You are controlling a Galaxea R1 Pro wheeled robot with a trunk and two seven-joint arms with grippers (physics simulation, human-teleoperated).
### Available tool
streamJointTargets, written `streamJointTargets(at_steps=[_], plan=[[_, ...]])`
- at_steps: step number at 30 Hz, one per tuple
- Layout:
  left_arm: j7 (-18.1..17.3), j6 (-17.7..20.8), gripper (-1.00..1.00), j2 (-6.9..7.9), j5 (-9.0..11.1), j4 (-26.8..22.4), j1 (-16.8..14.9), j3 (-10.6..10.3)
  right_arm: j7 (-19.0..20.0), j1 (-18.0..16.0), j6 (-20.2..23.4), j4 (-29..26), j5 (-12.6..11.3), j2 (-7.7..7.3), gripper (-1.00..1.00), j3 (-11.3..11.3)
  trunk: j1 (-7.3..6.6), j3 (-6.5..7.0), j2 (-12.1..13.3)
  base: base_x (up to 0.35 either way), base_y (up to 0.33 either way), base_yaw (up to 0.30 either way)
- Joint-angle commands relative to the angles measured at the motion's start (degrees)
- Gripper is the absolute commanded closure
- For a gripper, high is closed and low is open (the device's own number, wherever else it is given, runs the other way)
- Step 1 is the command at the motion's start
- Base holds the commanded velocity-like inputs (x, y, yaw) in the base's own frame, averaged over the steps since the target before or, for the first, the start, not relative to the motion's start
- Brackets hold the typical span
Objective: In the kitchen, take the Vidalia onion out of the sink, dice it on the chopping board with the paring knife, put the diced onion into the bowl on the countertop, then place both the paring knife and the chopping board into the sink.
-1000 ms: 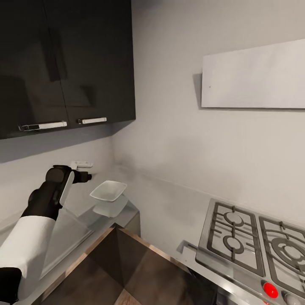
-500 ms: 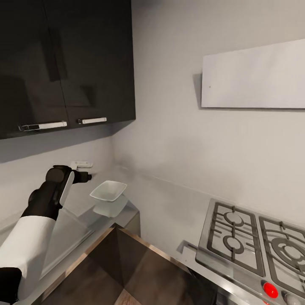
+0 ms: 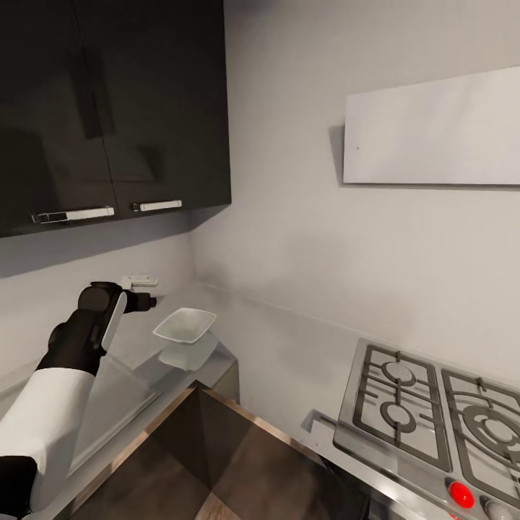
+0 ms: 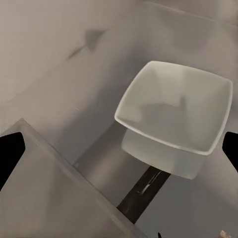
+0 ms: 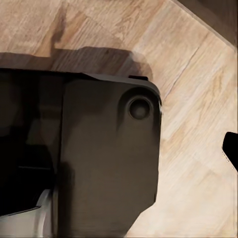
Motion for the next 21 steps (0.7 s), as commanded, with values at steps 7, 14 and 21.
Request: streamJointTargets(at_steps=[7, 14, 21], plan=[[0.08, 0.22, -1.0, -0.07, 0.1, -0.25, -0.01, -0.02, -0.38, 2.14, 4.28, 0.22, 0.4, -1.27, -1.0, 0.02, 0.02, -0.02, -0.04, 0.0, 0.0, 0.0], [0.16, 0.22, -1.0, -0.15, 0.11, -0.24, -0.01, -0.07, 0.0, 6.31, 5.93, 0.24, 0.4, -1.21, -1.0, 0.02, 0.02, -0.02, -0.04, 0.0, 0.0, 0.0], [0.16, 0.22, -1.0, -0.31, 0.15, -0.23, -0.02, -0.22, 1.05, 6.89, 7.32, 0.24, 0.39, -0.57, -1.0, 0.02, 0.02, -0.02, -0.04, 0.0, 0.0, 0.0]])
